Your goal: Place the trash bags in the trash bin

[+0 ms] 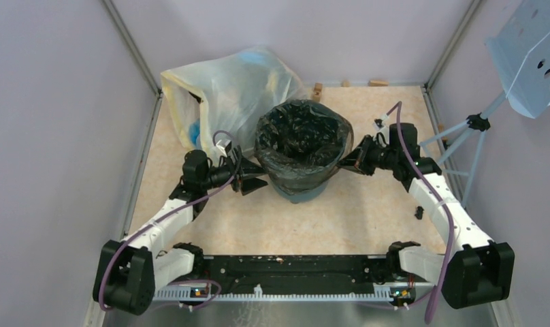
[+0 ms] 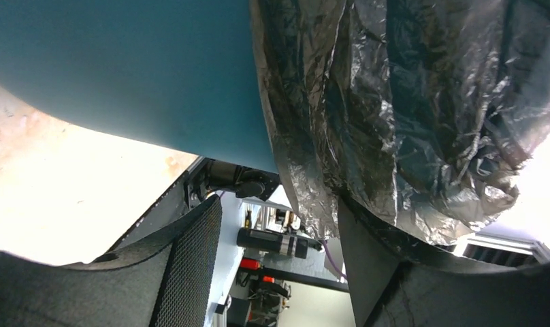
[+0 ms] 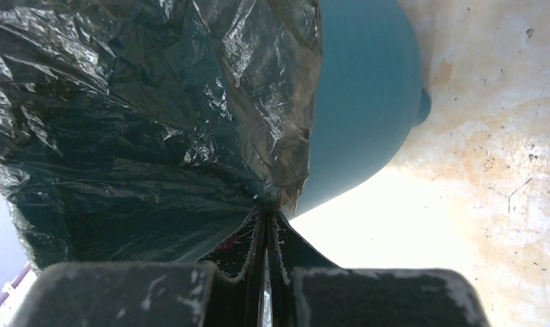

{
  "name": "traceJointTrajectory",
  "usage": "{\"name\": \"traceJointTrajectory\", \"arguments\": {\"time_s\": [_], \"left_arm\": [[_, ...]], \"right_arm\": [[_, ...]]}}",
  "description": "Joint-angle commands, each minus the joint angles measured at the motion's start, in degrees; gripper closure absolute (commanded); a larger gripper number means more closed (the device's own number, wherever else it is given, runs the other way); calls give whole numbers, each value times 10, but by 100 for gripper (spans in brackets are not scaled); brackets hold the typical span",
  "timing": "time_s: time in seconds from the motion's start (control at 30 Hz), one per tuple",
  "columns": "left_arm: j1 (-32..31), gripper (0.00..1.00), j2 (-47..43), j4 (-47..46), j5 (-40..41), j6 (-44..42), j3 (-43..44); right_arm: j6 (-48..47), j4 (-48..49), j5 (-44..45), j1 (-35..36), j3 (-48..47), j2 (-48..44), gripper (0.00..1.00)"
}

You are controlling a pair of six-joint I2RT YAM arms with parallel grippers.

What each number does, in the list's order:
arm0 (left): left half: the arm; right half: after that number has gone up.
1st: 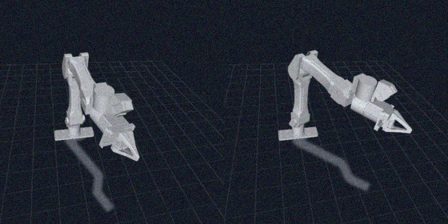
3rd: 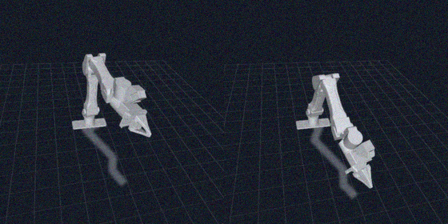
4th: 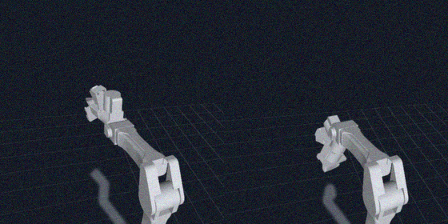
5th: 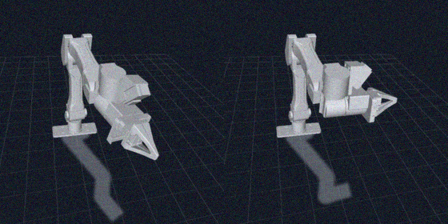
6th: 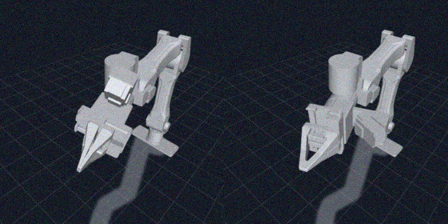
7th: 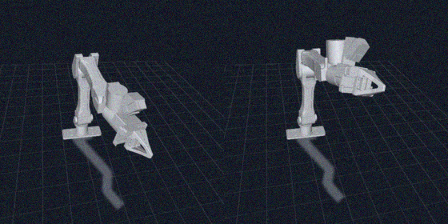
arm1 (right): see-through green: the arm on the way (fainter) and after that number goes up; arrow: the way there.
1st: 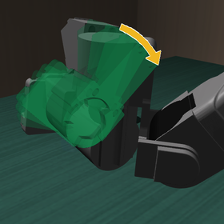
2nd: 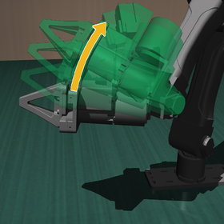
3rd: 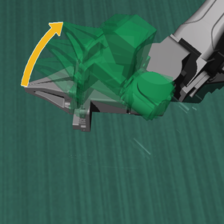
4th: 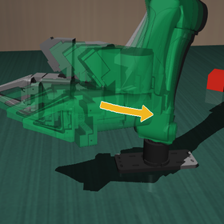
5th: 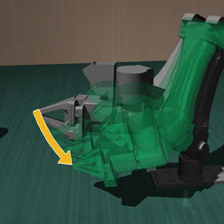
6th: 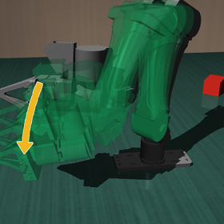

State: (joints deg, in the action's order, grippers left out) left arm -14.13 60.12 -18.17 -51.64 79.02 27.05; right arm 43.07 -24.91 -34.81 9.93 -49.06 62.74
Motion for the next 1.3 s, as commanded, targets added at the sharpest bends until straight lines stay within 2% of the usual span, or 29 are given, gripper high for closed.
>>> {"name": "traceJointTrajectory", "arguments": {"time_s": [0.0,0.17,0.23,0.3,0.37,0.47,0.5,0.6,0.67,0.93,1.07,1.1,1.17,1.27], "left_arm": [[-27,33,21,-110,-6,21,12],[-28,43,31,-131,17,36,11],[-28,50,39,-172,23,59,5],[-28,61,50,-218,22,77,4],[-28,73,60,-215,15,71,12],[-28,94,62,-158,6,34,27],[-28,98,58,-117,9,9,35],[-28,100,47,68,42,-97,72],[-27,100,54,140,53,-149,85],[-27,100,116,179,32,-225,95],[-26,100,125,262,74,-292,125],[-24,100,127,269,79,-302,130],[-18,100,128,267,75,-307,134],[-13,99,129,263,71,-313,146]], "right_arm": [[-12,18,-16,-4,-25,11,100],[-17,14,-17,-4,-22,14,100],[-17,14,-17,-4,-21,14,100],[-17,13,-17,-3,-20,14,100],[-16,16,-17,-3,-18,14,100],[-13,21,-18,-3,-16,16,100],[-13,22,-16,-4,-16,17,100],[-14,22,-10,-4,-14,21,100],[-13,26,-6,-4,-9,26,100],[-11,70,-4,-3,33,51,100],[-12,76,2,-3,44,57,100],[-17,72,6,-3,41,57,96],[-46,36,33,-4,18,57,75],[-86,-12,72,-11,-16,42,60]]}}
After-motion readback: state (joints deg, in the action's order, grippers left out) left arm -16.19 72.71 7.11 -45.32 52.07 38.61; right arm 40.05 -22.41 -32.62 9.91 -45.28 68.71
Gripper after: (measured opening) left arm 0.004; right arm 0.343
